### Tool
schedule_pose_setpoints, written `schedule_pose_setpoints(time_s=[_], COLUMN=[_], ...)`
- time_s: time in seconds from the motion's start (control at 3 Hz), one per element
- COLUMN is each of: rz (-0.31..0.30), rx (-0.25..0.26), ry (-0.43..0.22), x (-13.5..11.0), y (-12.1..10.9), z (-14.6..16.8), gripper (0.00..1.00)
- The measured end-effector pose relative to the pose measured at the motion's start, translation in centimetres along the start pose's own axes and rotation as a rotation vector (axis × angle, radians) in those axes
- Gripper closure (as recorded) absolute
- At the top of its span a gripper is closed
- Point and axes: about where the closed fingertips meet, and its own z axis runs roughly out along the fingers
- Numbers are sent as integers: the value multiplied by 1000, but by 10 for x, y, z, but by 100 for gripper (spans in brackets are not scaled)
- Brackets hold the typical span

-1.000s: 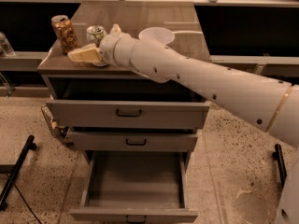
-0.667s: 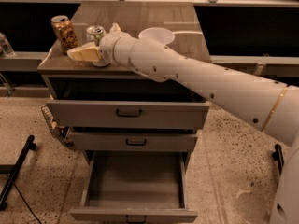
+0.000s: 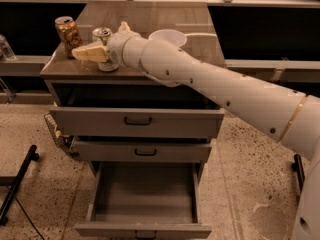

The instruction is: Place 7up can into bottom drawer

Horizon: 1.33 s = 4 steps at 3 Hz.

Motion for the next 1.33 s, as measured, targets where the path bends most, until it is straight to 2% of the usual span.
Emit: schedule_pose_setpoints(time_s=[0.33,1.0,1.33], rz=[4,-2,27], rx=[0,-5,-21], ry=[6,34,47], x=[1,0,1], y=[-1,3,2], z=[-1,2,-4], gripper=[18,64,87])
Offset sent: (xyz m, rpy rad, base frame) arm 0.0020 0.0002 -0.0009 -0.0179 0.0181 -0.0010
